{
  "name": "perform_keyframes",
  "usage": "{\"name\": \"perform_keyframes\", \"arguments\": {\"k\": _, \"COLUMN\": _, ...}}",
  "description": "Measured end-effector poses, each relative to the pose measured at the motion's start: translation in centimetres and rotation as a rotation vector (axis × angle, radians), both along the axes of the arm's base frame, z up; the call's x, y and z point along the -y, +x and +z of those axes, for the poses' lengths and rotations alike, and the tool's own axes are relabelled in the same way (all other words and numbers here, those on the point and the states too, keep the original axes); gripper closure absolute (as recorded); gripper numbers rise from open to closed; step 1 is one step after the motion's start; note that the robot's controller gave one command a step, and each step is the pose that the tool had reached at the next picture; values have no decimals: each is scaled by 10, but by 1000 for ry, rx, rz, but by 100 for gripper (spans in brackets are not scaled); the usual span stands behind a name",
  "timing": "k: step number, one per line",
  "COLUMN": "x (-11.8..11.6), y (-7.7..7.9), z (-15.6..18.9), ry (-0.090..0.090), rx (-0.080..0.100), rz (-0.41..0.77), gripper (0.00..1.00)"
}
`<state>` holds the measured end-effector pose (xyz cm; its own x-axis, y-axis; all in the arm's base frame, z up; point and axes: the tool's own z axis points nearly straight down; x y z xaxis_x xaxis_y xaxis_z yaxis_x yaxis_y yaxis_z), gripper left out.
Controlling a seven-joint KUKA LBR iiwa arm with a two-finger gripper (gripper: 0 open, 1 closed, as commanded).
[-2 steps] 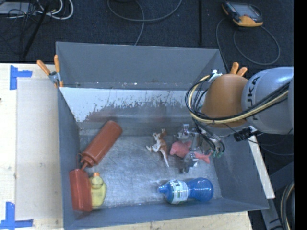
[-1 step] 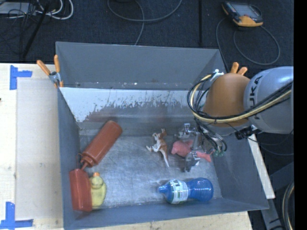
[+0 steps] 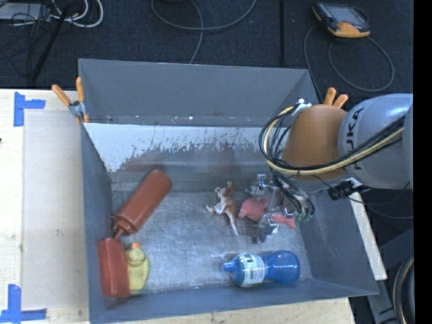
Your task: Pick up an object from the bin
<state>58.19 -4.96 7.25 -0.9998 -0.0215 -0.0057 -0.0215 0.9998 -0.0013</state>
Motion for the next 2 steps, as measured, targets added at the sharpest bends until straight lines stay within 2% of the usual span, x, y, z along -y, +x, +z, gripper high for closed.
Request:
{"name": "perform_keyframes", "arguments": {"k": 1, "x": -1, "y": -2, "z": 4, "ry": 4, "rx": 11, "rz": -198, "gripper": 100}}
{"name": "perform_keyframes", "arguments": {"k": 2, "x": -1, "y": -2, "z": 4, "ry": 4, "rx": 11, "rz": -198, "gripper": 100}}
